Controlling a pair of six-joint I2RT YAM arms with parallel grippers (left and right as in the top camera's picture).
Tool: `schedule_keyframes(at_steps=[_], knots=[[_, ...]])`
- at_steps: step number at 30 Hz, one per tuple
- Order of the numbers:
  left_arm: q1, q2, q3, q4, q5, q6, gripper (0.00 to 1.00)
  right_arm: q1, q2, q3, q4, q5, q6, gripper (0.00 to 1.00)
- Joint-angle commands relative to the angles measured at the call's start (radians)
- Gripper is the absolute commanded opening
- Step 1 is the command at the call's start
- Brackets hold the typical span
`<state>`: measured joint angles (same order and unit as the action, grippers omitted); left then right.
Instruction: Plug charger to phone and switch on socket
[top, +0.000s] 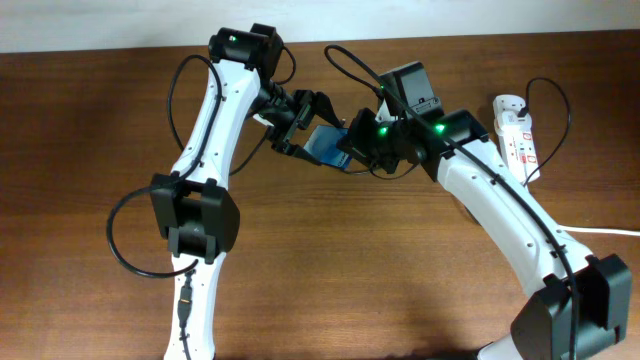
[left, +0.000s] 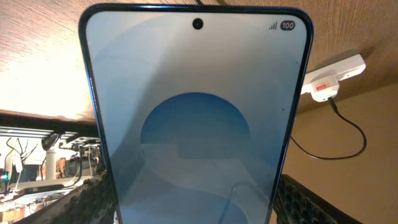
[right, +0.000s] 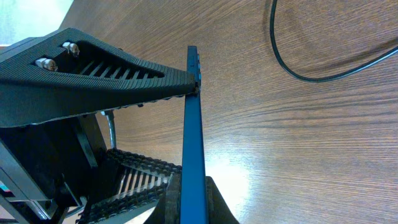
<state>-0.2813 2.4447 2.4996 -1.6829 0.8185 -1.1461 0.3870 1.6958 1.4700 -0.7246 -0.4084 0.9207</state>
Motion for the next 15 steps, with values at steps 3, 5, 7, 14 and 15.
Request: schedule_keyframes(at_steps=[3, 5, 7, 14, 15], knots=[[0.000, -0.005, 0.028, -0.002, 0.023, -0.012, 0.27, 0.006, 0.011, 0.012, 0.000, -0.003, -0.022, 0.04], [0.000, -0.005, 0.028, -0.002, 0.023, -0.012, 0.39, 0.005, 0.011, 0.012, 0.000, -0.004, -0.021, 0.04], [0.000, -0.005, 0.028, -0.002, 0.023, -0.012, 0.48, 0.005, 0.011, 0.012, 0.000, -0.003, -0.022, 0.04], [0.000, -0.005, 0.028, -0.002, 0.022, -0.012, 0.93, 0.005, 0.011, 0.012, 0.000, -0.003, -0.022, 0.04], [0.001, -0.005, 0.028, -0.002, 0.022, -0.012, 0.96, 0.005, 0.011, 0.012, 0.000, -0.003, -0.022, 0.04]])
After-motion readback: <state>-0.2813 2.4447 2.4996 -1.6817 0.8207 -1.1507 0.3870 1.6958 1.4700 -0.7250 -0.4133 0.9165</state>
